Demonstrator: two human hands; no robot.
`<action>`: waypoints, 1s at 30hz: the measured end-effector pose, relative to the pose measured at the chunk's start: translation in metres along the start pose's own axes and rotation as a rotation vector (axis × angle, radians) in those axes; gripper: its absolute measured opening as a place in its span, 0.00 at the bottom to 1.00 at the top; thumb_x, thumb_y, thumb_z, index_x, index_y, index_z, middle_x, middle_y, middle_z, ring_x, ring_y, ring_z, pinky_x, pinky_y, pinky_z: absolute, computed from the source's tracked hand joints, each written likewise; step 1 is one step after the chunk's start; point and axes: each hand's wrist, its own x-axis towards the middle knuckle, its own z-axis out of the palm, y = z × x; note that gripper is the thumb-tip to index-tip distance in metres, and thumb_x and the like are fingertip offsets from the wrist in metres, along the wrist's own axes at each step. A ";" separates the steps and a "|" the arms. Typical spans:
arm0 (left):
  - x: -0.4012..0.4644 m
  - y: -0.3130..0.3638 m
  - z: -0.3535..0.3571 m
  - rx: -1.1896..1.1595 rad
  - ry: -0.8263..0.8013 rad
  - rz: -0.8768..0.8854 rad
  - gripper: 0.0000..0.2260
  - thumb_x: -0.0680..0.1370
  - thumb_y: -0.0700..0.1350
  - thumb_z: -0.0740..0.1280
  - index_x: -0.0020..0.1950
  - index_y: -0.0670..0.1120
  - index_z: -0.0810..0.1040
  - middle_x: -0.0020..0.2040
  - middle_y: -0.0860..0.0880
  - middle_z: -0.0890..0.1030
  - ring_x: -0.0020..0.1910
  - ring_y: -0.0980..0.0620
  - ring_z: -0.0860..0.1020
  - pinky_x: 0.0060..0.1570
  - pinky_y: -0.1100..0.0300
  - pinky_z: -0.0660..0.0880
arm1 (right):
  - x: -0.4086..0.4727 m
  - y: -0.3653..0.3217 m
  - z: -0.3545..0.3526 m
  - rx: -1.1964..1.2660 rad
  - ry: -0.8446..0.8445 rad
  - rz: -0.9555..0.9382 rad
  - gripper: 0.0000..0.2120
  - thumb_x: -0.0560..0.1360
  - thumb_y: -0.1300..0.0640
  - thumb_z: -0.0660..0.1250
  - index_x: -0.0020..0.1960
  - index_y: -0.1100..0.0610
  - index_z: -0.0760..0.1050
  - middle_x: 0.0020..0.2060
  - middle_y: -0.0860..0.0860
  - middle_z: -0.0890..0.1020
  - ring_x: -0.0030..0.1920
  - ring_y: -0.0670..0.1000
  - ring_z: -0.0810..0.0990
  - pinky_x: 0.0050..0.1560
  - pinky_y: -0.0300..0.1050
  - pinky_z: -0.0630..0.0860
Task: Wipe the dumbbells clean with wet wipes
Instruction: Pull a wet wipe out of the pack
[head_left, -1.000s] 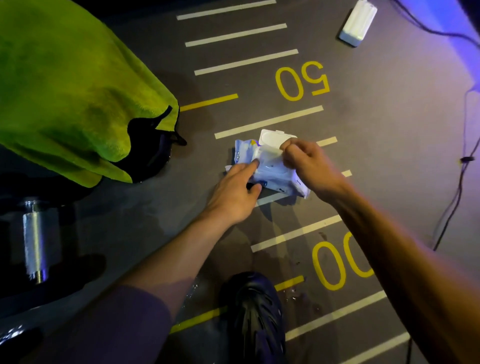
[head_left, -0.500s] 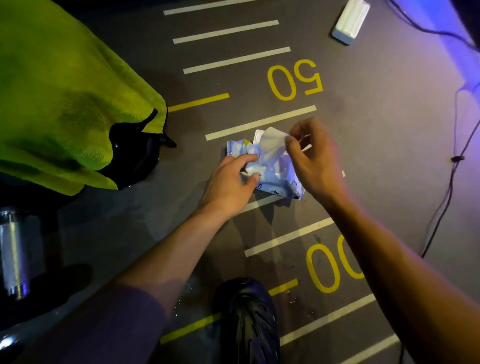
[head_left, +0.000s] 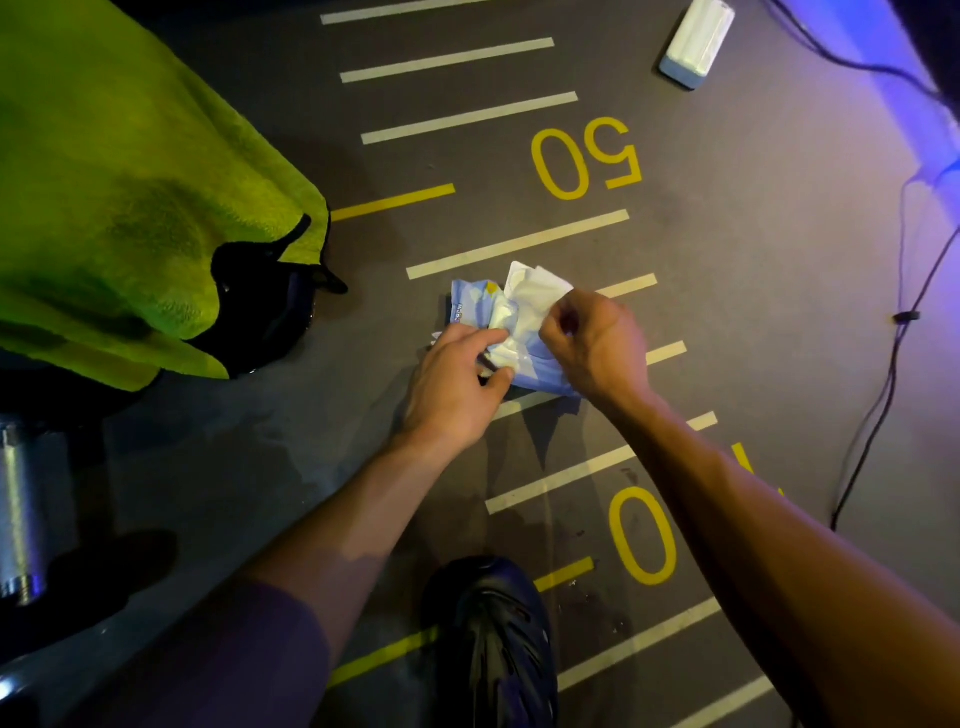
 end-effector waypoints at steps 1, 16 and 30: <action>0.000 -0.001 0.002 -0.014 -0.003 0.008 0.22 0.81 0.45 0.73 0.75 0.50 0.77 0.72 0.51 0.73 0.65 0.49 0.78 0.65 0.55 0.78 | 0.000 0.001 0.000 0.032 -0.008 0.017 0.06 0.79 0.51 0.69 0.46 0.53 0.79 0.41 0.50 0.83 0.40 0.53 0.82 0.44 0.56 0.84; 0.044 0.017 0.020 -0.186 -0.239 -0.001 0.31 0.81 0.43 0.73 0.82 0.46 0.66 0.83 0.50 0.60 0.81 0.50 0.63 0.81 0.50 0.61 | 0.026 0.023 -0.020 0.063 -0.034 0.149 0.10 0.80 0.50 0.66 0.44 0.53 0.79 0.38 0.48 0.83 0.36 0.50 0.82 0.34 0.41 0.77; 0.042 0.015 0.025 -0.143 -0.241 -0.021 0.31 0.82 0.45 0.71 0.83 0.50 0.62 0.84 0.51 0.58 0.81 0.49 0.64 0.80 0.47 0.64 | 0.013 0.011 -0.058 0.484 -0.012 0.010 0.07 0.80 0.61 0.67 0.43 0.62 0.78 0.33 0.48 0.77 0.34 0.41 0.73 0.38 0.36 0.70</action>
